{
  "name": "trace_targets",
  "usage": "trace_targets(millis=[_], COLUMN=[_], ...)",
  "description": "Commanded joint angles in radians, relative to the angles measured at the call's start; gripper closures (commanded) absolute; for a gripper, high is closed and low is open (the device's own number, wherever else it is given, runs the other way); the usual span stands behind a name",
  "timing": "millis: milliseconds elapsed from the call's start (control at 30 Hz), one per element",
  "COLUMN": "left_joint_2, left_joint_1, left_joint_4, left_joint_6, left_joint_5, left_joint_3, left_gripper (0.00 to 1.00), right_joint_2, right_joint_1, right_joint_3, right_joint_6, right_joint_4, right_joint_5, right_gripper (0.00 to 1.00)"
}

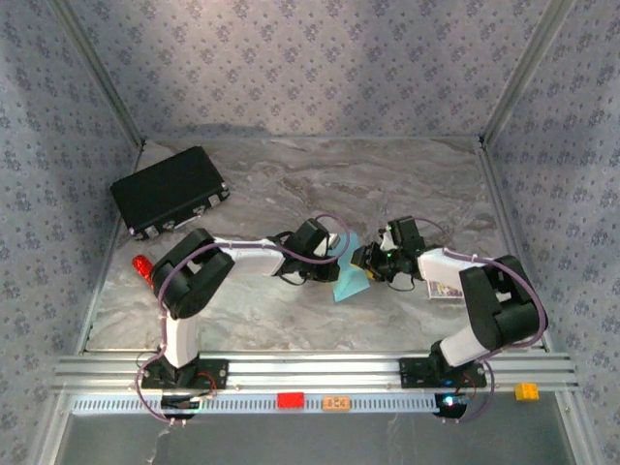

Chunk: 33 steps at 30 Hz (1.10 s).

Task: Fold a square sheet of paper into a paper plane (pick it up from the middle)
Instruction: Turn over the square sheet of paper at the center of the table.

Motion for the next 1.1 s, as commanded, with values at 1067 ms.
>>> trace_targets(millis=[1067], left_joint_2=[-0.133], left_joint_1=[-0.002], left_joint_4=[0.048], left_joint_6=[-0.032], left_joint_5=[-0.048], left_joint_3=[-0.074], left_gripper=[0.85], right_joint_2=[-0.053], right_joint_1=[-0.059], right_joint_3=[-0.066], right_joint_6=[-0.041], right_joint_4=[0.099], right_joint_5=[-0.052], right_gripper=[0.93])
